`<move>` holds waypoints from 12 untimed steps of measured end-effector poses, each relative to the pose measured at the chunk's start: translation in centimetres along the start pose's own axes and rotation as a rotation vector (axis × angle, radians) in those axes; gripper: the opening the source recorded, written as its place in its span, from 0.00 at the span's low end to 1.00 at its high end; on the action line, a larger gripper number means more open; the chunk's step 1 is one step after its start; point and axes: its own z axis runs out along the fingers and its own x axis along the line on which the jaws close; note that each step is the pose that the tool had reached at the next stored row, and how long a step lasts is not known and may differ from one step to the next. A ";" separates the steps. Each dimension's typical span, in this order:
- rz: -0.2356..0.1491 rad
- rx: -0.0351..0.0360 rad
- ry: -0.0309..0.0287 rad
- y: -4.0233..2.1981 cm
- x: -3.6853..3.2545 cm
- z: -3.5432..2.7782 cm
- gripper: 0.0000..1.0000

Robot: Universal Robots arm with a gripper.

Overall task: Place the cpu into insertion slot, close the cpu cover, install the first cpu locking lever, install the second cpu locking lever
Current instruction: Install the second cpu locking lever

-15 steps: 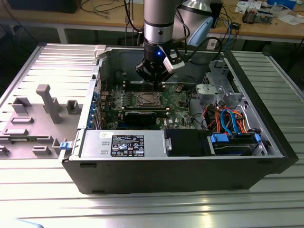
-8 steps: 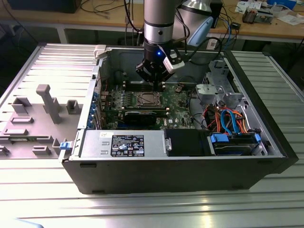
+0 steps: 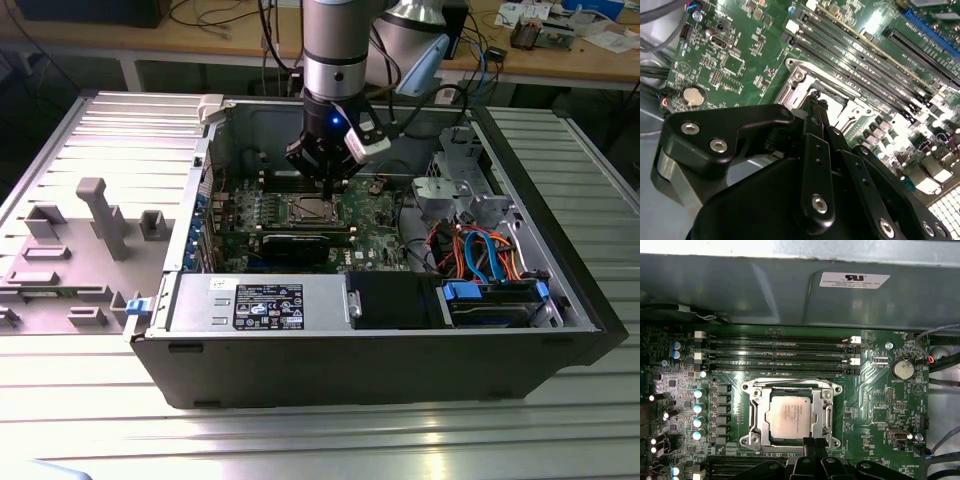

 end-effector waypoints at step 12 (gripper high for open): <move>0.000 0.0000 -0.0001 -0.12 0.05 0.01 0.11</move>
